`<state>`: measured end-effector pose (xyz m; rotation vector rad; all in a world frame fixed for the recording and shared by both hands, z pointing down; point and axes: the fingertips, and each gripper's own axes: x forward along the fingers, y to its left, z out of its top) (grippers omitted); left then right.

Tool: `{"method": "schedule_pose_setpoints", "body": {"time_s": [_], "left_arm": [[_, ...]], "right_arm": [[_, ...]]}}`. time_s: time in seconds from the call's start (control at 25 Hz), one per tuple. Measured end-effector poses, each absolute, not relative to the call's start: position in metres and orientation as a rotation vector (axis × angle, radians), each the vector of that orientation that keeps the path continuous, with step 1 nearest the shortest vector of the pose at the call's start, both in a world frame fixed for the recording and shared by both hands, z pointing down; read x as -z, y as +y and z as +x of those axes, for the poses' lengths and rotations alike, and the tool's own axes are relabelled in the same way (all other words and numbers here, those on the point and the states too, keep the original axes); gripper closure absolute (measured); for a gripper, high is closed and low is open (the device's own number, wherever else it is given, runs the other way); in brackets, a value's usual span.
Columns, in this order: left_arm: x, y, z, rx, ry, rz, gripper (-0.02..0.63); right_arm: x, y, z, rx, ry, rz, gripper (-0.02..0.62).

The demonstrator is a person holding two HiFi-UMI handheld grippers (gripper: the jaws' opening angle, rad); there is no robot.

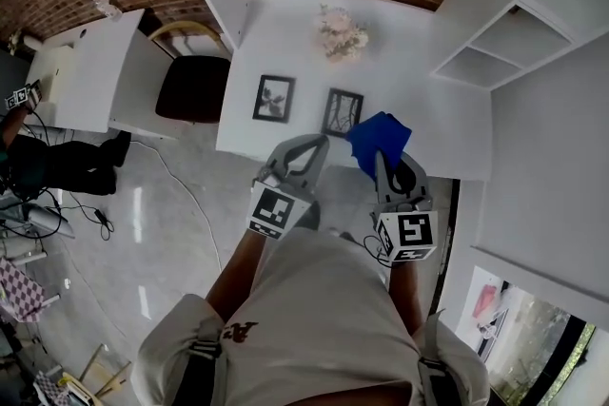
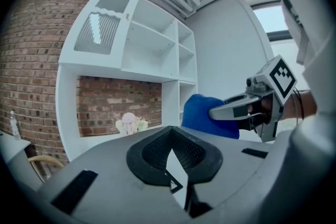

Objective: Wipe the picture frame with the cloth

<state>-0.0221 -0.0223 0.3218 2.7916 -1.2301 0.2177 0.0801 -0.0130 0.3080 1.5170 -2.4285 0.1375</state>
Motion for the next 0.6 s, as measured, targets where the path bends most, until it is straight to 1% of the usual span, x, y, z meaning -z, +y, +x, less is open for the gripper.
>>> {"method": "schedule_pose_setpoints", "body": {"time_s": [0.6], "left_arm": [[-0.384, -0.057, -0.030, -0.289, -1.058, 2.770, 0.605]], "right_arm": [[-0.360, -0.041, 0.066, -0.212, -2.309, 1.555, 0.568]]}}
